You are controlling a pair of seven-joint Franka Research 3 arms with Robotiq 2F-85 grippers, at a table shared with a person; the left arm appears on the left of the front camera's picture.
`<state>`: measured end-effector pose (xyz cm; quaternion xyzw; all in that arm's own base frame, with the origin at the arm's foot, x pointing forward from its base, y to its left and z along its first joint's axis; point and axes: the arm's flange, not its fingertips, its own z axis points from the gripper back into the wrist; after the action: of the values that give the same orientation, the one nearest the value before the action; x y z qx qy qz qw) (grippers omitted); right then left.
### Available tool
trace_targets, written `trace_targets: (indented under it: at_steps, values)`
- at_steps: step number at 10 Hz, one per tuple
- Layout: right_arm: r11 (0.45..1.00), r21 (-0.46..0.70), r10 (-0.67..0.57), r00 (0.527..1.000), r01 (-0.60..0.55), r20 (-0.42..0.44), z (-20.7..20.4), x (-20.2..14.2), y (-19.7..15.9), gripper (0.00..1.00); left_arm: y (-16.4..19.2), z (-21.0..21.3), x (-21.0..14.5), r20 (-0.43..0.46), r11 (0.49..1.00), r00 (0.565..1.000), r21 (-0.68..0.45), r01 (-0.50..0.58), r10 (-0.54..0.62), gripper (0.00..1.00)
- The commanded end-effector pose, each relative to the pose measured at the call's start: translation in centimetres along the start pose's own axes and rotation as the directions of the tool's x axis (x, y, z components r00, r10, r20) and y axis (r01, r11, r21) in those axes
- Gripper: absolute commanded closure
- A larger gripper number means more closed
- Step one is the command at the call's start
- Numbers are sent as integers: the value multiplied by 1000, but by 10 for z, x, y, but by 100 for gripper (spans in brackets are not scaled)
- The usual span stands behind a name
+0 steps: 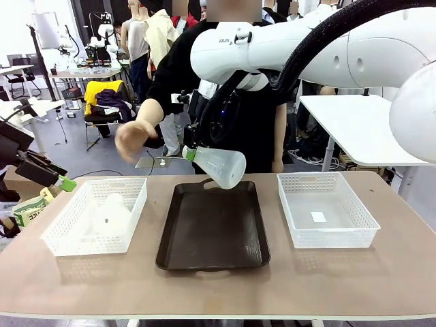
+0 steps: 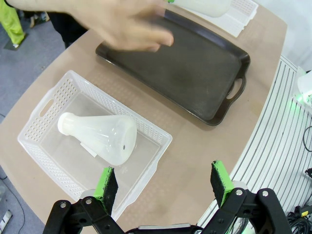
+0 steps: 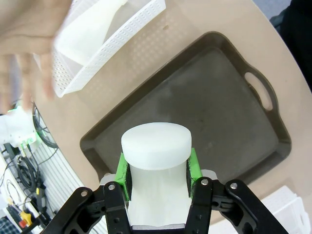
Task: Prepare the laboratory tools.
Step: Place the picked Big flask upright in the Handle tray as instructed by the person.
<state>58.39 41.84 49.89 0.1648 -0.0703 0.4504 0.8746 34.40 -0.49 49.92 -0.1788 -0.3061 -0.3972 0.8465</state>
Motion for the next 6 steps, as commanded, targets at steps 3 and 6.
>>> trace_targets:
  at_steps: [3, 6]
  values:
    - [1000, 0, 2, 1000, -2, 2, 1, 1, 1, 100, 1, 1, -2, 0, 1000, 1000, -4, 6, -6, 0]
    - [1000, 0, 2, 1000, -2, 2, 1, 1, 1, 100, 1, 1, -2, 0, 1000, 1000, -4, 6, -6, 0]
